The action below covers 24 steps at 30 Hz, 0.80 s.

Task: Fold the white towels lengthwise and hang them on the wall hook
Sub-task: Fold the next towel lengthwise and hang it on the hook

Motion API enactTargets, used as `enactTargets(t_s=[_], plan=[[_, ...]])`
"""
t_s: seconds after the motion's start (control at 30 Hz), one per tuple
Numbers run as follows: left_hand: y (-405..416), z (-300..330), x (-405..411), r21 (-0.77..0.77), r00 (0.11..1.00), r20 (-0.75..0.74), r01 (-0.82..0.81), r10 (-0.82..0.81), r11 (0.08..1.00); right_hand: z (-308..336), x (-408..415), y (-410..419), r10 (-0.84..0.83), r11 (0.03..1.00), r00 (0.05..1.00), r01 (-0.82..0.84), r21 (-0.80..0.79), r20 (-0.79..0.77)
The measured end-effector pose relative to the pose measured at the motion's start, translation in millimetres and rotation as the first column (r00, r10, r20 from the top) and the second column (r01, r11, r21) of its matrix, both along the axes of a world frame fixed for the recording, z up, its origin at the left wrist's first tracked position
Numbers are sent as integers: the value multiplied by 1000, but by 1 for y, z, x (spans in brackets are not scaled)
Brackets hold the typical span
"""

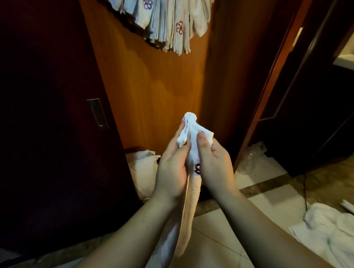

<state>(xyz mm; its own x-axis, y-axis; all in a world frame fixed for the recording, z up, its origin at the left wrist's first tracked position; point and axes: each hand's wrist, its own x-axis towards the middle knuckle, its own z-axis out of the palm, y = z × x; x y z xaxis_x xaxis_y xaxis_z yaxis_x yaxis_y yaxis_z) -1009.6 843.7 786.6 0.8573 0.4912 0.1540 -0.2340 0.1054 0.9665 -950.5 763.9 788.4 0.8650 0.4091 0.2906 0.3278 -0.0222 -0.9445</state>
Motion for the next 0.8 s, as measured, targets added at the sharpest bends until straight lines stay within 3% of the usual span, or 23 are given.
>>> enactTargets(t_s=[0.17,0.23,0.33,0.47,0.53,0.63,0.67,0.8], plan=[[6,11,1,-35,991,30,128,-127,991,-2,5,0,221,974,969,-214,79,-110],[5,12,2,57,991,20,133,-135,989,2,7,0,258,966,962,-254,58,-84],[10,10,3,12,979,42,198,-198,980,6,10,3,181,983,983,-181,-14,-6],[33,11,5,51,962,59,264,-267,963,10,25,4,117,990,989,-109,95,-86],[52,19,8,19,979,108,174,-175,984,20,34,5,100,991,993,-94,93,-62],[74,29,14,254,979,147,-175,141,951,36,47,7,107,993,994,-108,38,34],[78,31,17,296,979,127,-188,157,936,40,51,9,133,991,990,-134,27,51],[88,42,29,144,986,-12,165,-165,976,60,58,10,211,977,963,-210,-25,169]])
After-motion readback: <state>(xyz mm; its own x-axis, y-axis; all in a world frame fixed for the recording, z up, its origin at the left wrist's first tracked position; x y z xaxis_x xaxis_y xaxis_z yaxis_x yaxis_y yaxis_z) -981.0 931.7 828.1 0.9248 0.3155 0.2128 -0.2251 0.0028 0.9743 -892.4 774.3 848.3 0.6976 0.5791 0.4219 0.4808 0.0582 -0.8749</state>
